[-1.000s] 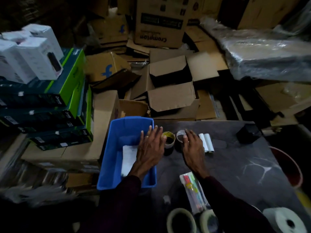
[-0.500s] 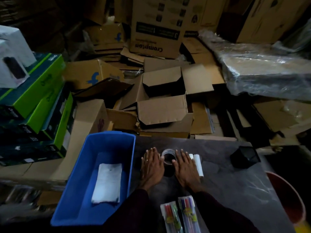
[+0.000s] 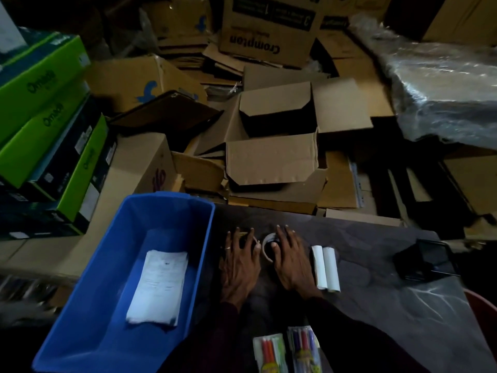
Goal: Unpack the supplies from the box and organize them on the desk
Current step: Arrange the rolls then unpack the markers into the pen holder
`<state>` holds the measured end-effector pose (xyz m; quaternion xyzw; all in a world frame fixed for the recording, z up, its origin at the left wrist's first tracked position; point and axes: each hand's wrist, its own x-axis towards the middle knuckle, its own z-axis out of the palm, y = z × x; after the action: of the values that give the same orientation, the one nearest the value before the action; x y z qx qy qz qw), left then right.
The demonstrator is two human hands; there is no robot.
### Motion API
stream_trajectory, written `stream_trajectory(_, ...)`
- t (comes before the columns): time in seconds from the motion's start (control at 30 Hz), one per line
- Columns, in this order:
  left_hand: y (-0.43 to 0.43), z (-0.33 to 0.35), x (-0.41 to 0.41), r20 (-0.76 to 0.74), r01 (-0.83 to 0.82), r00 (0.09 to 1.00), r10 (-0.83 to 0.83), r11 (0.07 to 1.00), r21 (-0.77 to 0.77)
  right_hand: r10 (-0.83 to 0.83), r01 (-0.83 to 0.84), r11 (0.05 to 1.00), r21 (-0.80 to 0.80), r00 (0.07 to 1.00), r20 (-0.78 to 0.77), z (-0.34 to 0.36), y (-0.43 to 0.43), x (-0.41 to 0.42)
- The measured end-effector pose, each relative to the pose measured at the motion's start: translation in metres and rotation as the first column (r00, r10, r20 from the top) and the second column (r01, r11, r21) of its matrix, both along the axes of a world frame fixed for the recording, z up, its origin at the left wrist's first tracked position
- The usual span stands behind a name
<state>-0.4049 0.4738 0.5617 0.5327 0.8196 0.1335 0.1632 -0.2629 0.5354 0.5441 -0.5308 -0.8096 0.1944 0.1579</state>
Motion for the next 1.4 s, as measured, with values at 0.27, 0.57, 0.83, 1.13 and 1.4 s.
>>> stream_trajectory(0.27, -0.001, -0.003, -0.001, 0.06, -0.029, 0.998, 0.027, 0.999, 0.04, -0.041, 0.033, 0.998, -0.053, 0.987, -0.158, -0.005, 0.002, 0.009)
stream_trajectory(0.57, 0.002, -0.017, -0.005, -0.05, -0.047, 0.997, 0.05, 0.996, 0.07, -0.097, 0.095, 0.995, -0.019, 0.957, -0.272, -0.01, 0.0, 0.018)
stream_trajectory(0.83, -0.004, -0.016, -0.005, 0.052, -0.07, 0.997, 0.061, 0.976, 0.204, -0.095, 0.118, 0.991, 0.066, 0.956, -0.277, -0.005, -0.006, 0.015)
stream_trajectory(1.13, -0.021, 0.054, 0.015, 0.106, -0.068, 0.994, 0.026, 0.908, 0.413, -0.17, 0.227, 0.967, 0.119, 0.915, -0.365, 0.052, -0.021, 0.034)
stream_trajectory(1.4, -0.091, 0.13, 0.01, -0.006, 0.06, 0.998, -0.067, 0.844, 0.534, -0.159, 0.253, 0.949, 0.187, 0.898, -0.41, 0.102, -0.075, 0.034)
